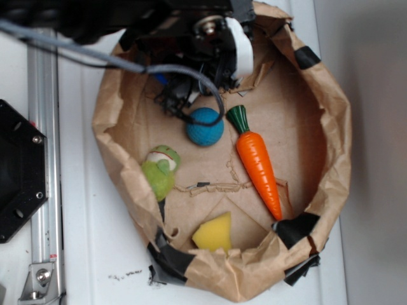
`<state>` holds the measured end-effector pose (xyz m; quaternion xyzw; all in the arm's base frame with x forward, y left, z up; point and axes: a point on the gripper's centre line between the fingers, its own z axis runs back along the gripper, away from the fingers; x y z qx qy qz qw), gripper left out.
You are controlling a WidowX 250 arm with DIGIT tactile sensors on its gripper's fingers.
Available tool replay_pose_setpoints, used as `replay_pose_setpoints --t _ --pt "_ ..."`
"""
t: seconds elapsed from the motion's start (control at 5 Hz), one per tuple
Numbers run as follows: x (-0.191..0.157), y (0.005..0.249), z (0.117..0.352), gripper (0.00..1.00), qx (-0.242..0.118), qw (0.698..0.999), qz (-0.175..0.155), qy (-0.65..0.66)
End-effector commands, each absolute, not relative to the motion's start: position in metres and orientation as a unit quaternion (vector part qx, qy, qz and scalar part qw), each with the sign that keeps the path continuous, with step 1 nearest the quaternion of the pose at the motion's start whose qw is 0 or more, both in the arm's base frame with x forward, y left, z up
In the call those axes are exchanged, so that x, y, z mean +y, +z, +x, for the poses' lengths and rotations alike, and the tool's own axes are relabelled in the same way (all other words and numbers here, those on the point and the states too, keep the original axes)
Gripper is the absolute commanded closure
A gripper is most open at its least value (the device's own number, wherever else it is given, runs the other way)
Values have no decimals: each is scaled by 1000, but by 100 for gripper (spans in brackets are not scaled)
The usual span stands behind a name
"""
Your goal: Grab the white paper.
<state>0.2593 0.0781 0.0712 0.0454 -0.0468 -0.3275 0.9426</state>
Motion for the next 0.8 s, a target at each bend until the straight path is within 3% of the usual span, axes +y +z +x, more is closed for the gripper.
replay_pose_setpoints --t 0.0,0.2,0.6 --pt "1 175 265 100 -130 983 -11 -130" --pt "-5 183 276 100 -113 993 -31 -18" --pt "8 176 287 100 -126 990 -21 61"
